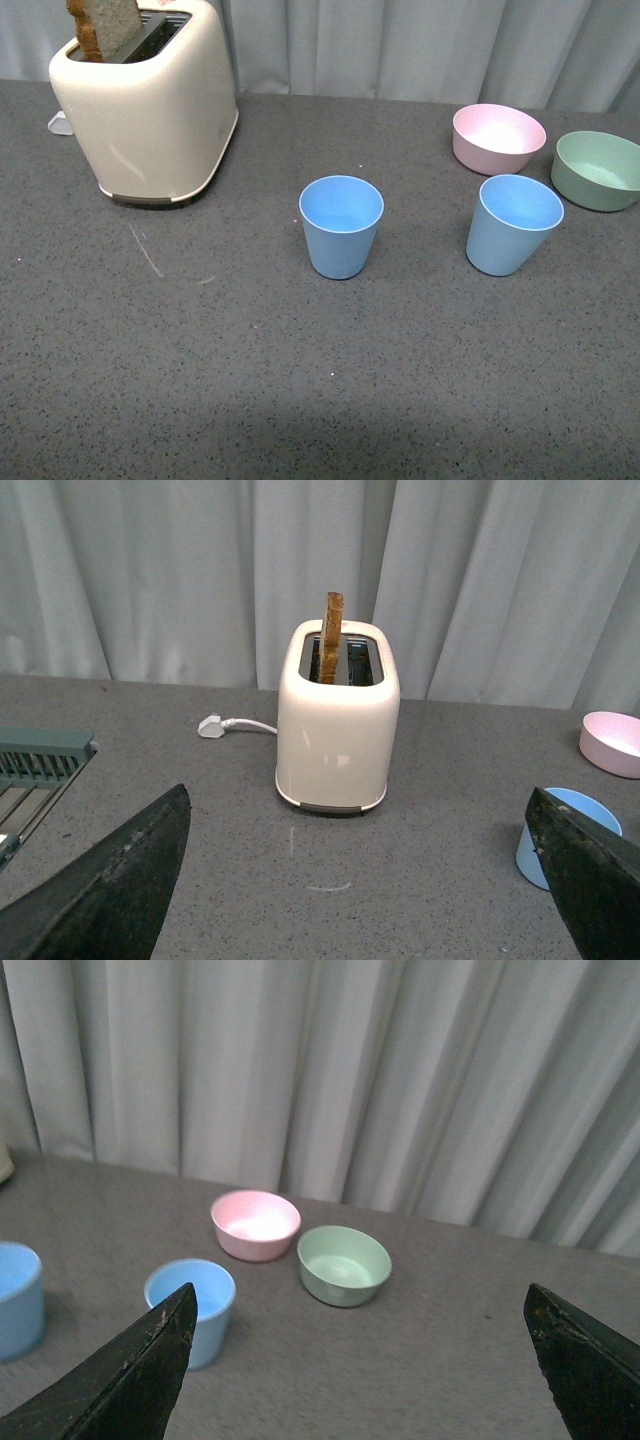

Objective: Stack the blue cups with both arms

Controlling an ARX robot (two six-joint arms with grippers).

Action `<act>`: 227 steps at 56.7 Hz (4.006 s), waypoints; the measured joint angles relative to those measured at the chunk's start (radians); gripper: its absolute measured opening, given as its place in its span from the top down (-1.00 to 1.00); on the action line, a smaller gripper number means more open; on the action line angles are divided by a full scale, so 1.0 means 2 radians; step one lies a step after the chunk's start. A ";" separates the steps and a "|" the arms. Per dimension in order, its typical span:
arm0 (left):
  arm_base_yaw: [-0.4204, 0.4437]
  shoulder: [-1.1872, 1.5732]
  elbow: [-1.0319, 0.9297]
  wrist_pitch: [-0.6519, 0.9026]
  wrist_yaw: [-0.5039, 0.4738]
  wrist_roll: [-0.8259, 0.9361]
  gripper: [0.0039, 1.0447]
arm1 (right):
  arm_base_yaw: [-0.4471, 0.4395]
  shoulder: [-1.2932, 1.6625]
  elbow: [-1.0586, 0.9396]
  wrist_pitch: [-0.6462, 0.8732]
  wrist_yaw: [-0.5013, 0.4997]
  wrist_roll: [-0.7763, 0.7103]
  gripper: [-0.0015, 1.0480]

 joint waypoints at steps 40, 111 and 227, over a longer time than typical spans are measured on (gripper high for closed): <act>0.000 0.000 0.000 0.000 0.000 0.001 -0.88 | 0.033 0.758 0.346 0.050 -0.007 0.224 -0.81; 0.000 0.000 0.000 0.000 0.000 0.001 -0.88 | 0.089 0.863 0.540 -0.143 -0.084 0.339 0.98; 0.000 0.000 0.000 -0.001 -0.001 0.001 -0.88 | 0.070 0.575 0.081 0.509 0.051 0.125 0.98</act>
